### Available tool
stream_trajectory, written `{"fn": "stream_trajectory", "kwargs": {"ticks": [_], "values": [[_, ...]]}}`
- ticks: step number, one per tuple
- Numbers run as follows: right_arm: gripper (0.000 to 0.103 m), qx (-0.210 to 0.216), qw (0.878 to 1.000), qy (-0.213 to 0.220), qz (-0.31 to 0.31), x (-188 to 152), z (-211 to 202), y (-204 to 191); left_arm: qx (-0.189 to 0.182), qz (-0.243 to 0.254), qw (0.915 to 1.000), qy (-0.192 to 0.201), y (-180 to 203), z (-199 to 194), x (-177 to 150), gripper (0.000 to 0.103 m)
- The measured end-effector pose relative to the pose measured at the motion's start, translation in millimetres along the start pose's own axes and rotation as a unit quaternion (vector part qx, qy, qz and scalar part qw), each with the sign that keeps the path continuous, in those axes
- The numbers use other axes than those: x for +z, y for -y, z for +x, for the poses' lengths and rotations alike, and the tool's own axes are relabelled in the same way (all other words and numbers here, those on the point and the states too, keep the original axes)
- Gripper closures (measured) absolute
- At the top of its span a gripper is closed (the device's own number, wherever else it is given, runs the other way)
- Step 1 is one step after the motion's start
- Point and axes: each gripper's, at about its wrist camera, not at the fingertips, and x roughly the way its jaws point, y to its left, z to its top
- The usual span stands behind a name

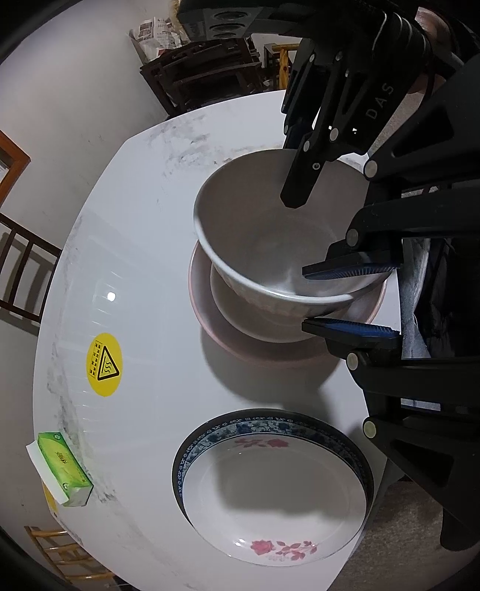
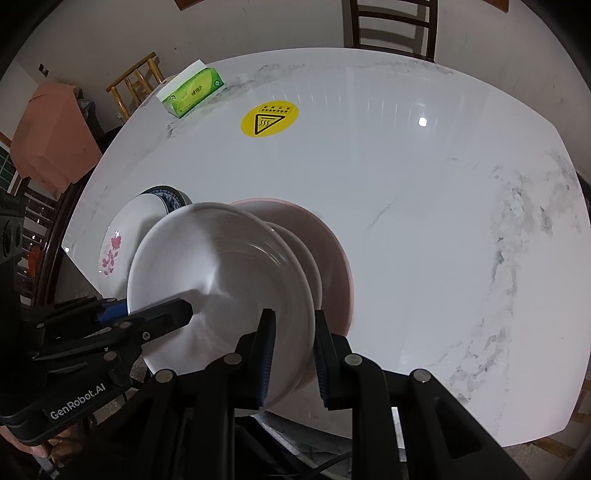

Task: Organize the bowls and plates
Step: 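Lower the 'Rabbit' bowl into the nested bowls and open the left tool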

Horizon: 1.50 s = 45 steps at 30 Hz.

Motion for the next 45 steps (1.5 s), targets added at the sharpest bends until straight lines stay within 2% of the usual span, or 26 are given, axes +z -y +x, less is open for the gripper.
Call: {"fn": "stream_trajectory", "kwargs": {"ticks": [16, 31, 35, 41, 45], "values": [[0.083, -0.004, 1.0, 0.001, 0.004, 0, 11, 1, 0.006, -0.002, 1.0, -0.005, -5, 13, 7, 0.086], [0.081, -0.01, 1.0, 0.024, 0.009, -1, 14, 2, 0.017, 0.01, 0.9996, 0.019, -3, 14, 6, 0.086], [0.081, -0.013, 0.999, 0.032, 0.01, -3, 13, 1, 0.035, 0.014, 0.9987, 0.036, -4, 11, 7, 0.085], [0.08, -0.01, 0.999, 0.042, 0.021, -4, 14, 2, 0.025, 0.008, 0.9989, 0.039, -8, 11, 10, 0.084], [0.08, -0.001, 0.998, 0.047, 0.032, -6, 13, 8, 0.016, 0.007, 0.9988, 0.046, -10, 10, 10, 0.08]]}}
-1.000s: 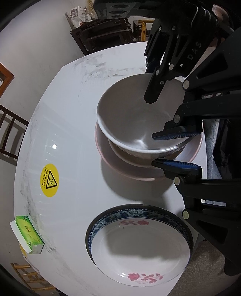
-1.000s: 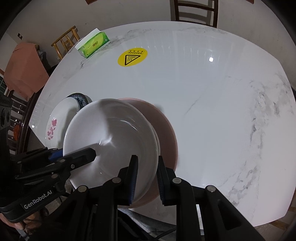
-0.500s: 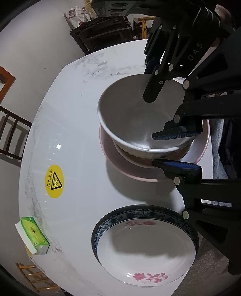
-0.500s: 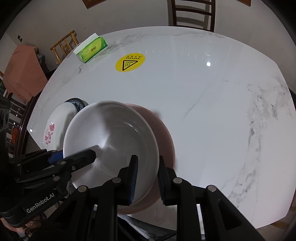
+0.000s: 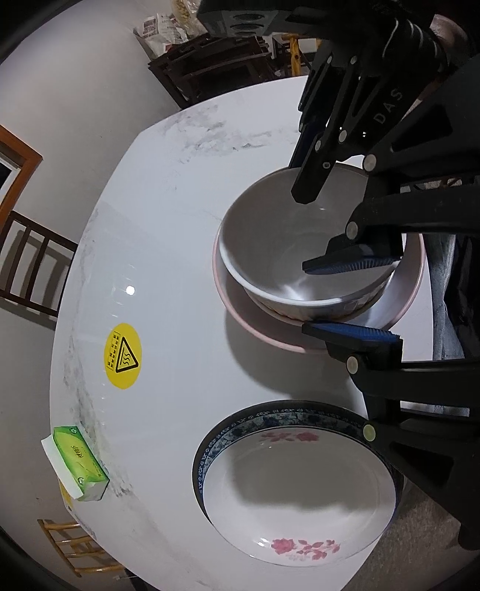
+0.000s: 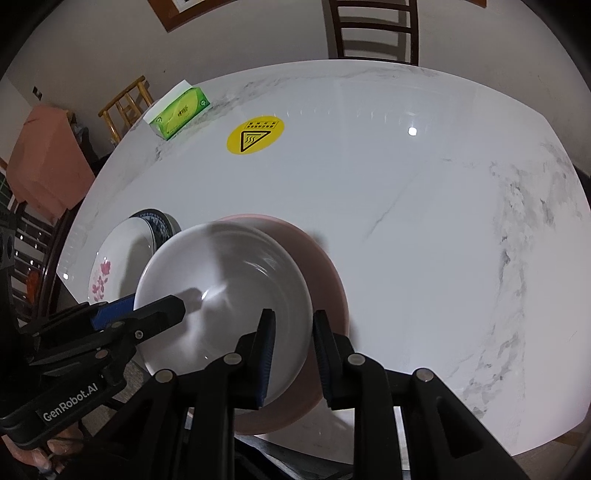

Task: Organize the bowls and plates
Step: 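Lower the 'Rabbit' bowl into the nested bowls and open the left tool, then grasp the rim of the pink bowl stack with the left tool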

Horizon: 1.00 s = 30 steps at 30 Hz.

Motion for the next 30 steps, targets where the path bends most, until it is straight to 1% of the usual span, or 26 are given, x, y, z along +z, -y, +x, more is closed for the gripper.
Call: {"fn": "stream_trajectory", "kwargs": {"ticks": [2, 5, 10, 12, 20, 22, 25, 27, 30], "values": [[0.08, 0.001, 1.0, 0.0, 0.002, -1, 1, 1, -0.004, -0.002, 1.0, 0.007, 0, -3, -1, 0.079], [0.077, 0.004, 1.0, -0.002, 0.007, -3, 2, 2, -0.012, -0.002, 0.9998, 0.016, 0, -7, 0, 0.071], [0.074, -0.003, 1.0, 0.015, 0.016, -4, -2, 4, -0.018, -0.011, 0.9993, 0.03, -6, -14, 1, 0.066], [0.074, 0.003, 0.999, 0.021, 0.024, -5, -6, 7, -0.016, -0.016, 0.9991, 0.035, -10, -16, 1, 0.062], [0.074, 0.027, 0.997, 0.052, 0.053, -8, -29, 20, -0.027, -0.052, 0.9973, 0.043, -33, -26, -3, 0.058], [0.074, 0.027, 0.996, 0.055, 0.061, -9, -33, 24, -0.036, -0.063, 0.9964, 0.044, -39, -28, -3, 0.058], [0.074, 0.025, 0.995, 0.049, 0.078, -14, -36, 33, -0.044, -0.076, 0.9952, 0.044, -47, -31, -4, 0.055], [0.074, 0.023, 0.995, 0.044, 0.09, -18, -36, 40, -0.049, -0.083, 0.9944, 0.042, -52, -32, -6, 0.049], [0.074, 0.017, 0.994, 0.037, 0.101, -24, -34, 49, -0.051, -0.087, 0.9941, 0.039, -56, -34, -9, 0.048]]}}
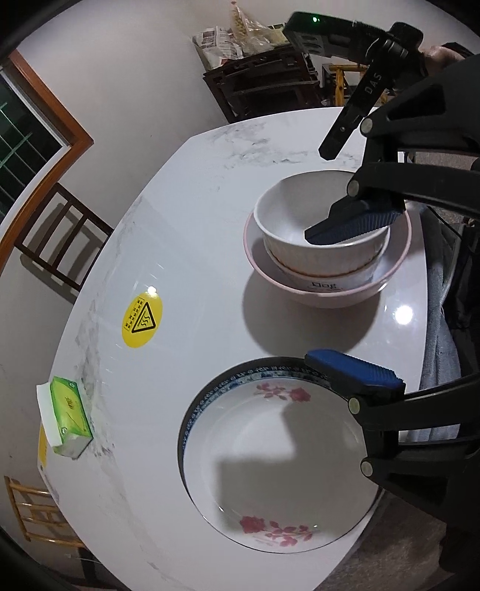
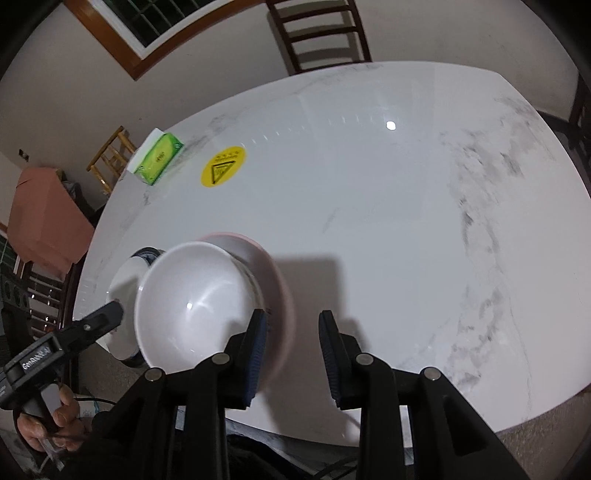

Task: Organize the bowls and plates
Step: 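Grasp the rim of the pink bowl stack with the left tool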

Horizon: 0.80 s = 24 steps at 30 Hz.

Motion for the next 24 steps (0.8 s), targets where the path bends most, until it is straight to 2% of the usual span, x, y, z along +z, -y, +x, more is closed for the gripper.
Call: {"fn": "stream_trajectory", "kwargs": {"ticks": [9, 16, 24], "values": [[0.074, 0.017, 0.999, -0.031, 0.008, -10, 17, 1, 0.02, -0.019, 0.9995, -0.015, -8, 7, -6, 0.045], [0.073, 0.005, 0.999, -0.04, 0.006, -12, 27, -4, 0.028, -0.027, 0.9987, -0.034, -11, 21, -8, 0.046], [0.073, -0.013, 0.999, -0.047, 0.002, -7, 42, -11, 0.047, -0.018, 0.9978, -0.043, -11, 38, -8, 0.056]]}}
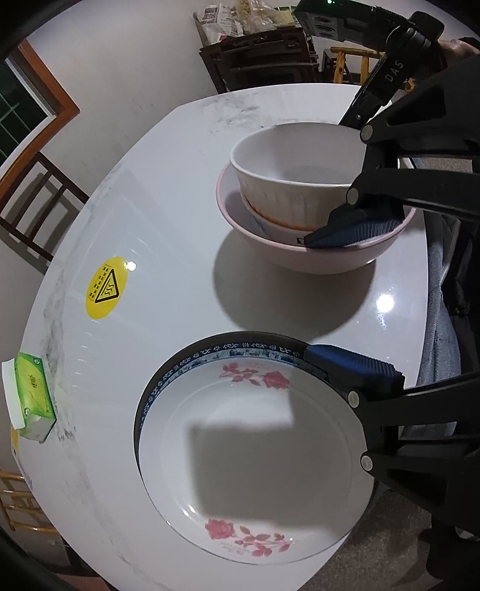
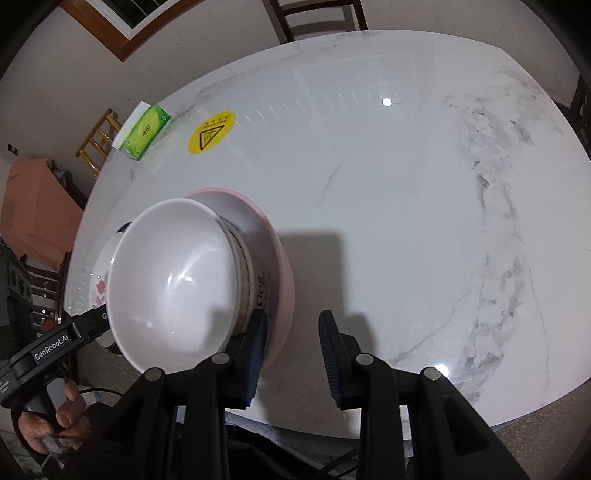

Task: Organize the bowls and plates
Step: 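Grasp the rim of the pink bowl stack with the left tool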

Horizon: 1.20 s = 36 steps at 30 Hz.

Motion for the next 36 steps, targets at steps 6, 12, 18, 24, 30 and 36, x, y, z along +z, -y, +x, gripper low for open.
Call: {"fn": "stream_trajectory", "kwargs": {"ticks": [6, 12, 18, 24, 30, 36], "values": [[0.074, -0.014, 1.0, -0.004, -0.009, 6, 11, -5, 0.01, 0.013, 0.9999, -0.003, 6, 11, 0, 0.064], [0.074, -0.033, 0.999, 0.011, -0.026, 11, 14, -10, 0.015, 0.024, 0.9996, 0.008, 11, 14, 2, 0.067], [0.074, -0.038, 0.999, 0.014, -0.032, 11, 12, -10, 0.016, 0.026, 0.9994, 0.019, 10, 13, 0, 0.063], [0.074, -0.036, 0.999, 0.02, -0.025, 9, 11, -8, 0.02, 0.031, 0.9991, 0.021, 11, 13, -1, 0.064], [0.076, -0.033, 0.999, 0.022, -0.02, 6, 10, -8, 0.01, 0.033, 0.9992, 0.022, 12, 13, 0, 0.075], [0.081, -0.032, 0.999, 0.026, -0.019, 4, 8, -9, 0.009, 0.049, 0.9984, 0.028, 21, 13, 0, 0.09]]}}
